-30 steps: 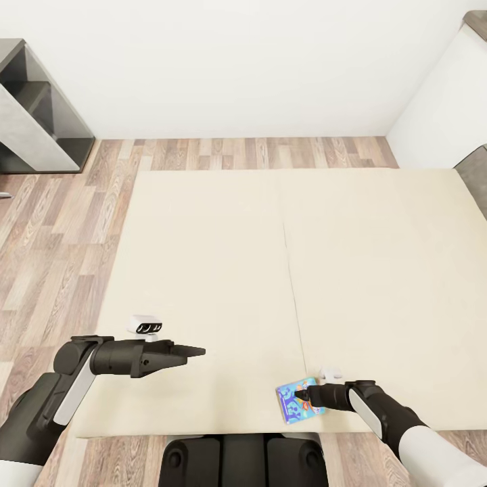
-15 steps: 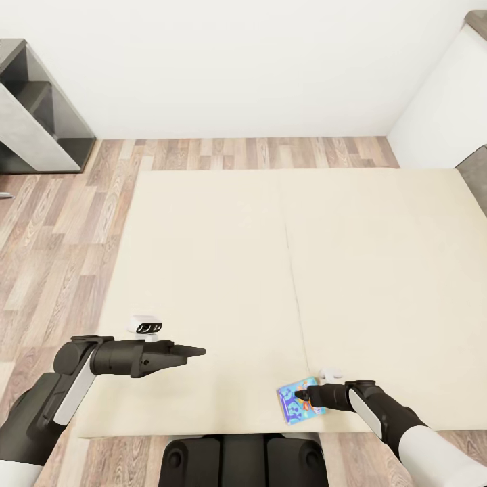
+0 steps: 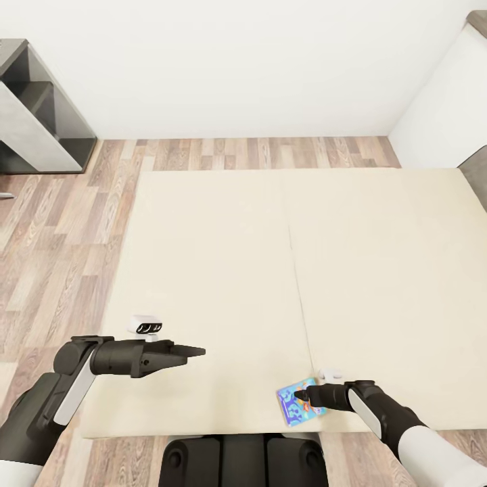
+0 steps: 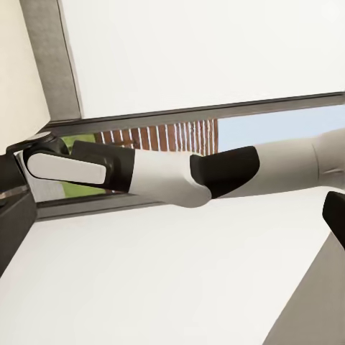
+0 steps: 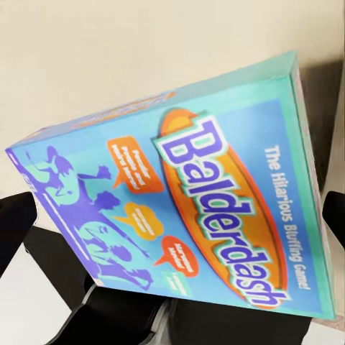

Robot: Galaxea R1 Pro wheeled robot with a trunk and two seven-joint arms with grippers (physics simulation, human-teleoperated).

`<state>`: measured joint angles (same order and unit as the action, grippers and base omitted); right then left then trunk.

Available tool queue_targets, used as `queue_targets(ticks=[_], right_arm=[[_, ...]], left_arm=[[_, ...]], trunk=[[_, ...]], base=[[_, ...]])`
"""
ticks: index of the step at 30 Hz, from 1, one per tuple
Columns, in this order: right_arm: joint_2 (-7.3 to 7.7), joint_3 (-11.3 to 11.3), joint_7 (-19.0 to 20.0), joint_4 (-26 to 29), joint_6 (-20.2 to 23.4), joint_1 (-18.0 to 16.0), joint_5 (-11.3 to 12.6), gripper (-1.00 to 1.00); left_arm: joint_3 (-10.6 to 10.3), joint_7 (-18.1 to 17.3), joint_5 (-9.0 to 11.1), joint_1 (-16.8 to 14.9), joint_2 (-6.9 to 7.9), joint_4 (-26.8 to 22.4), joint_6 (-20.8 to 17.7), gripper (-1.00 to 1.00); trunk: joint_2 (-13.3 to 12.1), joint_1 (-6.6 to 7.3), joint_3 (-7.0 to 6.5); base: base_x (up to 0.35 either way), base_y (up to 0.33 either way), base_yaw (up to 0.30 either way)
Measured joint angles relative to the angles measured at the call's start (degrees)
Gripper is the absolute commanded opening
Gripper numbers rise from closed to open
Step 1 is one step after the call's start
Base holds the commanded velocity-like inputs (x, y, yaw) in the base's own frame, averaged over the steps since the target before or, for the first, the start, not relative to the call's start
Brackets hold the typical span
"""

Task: Put all the toys in the child's room - the three board games (two on the bed and one on the table), the two jigsaw puzzles on the table, and the tennis ball on the table - inside the toy box on the table in the child's room.

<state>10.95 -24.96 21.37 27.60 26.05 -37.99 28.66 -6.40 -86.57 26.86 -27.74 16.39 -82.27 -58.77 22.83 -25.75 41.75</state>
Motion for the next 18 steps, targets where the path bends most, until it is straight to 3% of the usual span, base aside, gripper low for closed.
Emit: queue_targets(ticks=[10,18], right_arm=[[-0.03,0.0,0.0,0.0,0.0,0.0,0.0,1.0],[-0.03,0.0,0.0,0.0,0.0,0.0,0.0,1.0]], left_arm=[[0.0,0.0,0.0,0.0,0.0,0.0,0.0,1.0],[0.0,0.0,0.0,0.0,0.0,0.0,0.0,1.0]], trunk=[[0.0,0.0,0.0],[0.0,0.0,0.0]], base=[[0.0,0.169,0.0],[0.0,0.075,0.0]])
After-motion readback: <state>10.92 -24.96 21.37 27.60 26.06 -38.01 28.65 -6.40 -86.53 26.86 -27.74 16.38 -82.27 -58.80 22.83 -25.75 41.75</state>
